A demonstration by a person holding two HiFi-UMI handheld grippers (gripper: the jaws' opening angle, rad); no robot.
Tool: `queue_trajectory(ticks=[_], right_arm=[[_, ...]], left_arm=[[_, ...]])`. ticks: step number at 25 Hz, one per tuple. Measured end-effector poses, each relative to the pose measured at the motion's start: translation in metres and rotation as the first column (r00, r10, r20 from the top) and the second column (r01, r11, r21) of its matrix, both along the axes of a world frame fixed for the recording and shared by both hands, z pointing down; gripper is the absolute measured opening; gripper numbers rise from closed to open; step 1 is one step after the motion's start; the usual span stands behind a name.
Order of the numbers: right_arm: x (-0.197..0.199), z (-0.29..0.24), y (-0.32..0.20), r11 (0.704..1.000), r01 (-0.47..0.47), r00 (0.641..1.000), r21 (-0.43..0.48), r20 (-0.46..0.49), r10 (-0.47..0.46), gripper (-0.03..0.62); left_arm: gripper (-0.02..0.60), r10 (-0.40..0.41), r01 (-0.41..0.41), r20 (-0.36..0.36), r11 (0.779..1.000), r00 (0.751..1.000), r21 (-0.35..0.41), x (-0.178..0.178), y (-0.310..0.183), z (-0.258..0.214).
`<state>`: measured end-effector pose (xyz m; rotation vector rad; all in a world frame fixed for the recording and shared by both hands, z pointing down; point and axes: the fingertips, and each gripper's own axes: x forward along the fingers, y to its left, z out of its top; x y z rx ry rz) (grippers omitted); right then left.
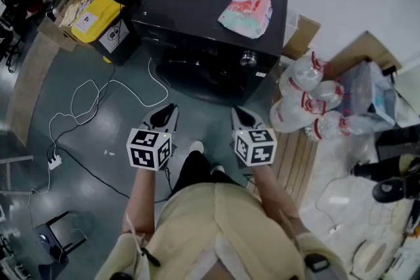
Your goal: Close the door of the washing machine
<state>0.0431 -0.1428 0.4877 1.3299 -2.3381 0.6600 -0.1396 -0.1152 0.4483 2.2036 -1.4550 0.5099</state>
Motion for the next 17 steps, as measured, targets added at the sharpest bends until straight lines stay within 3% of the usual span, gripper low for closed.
queue_trajectory(ticks=[17], right_arm=[[0.014,-0.013,0.013,1.000,0.012,1.000,0.022,0.029,-0.013,0.003]], left_arm=[[0.038,-0.073,0.074,-0.022,0.997,0.997,0.015,-0.004,0.044,-0.020]])
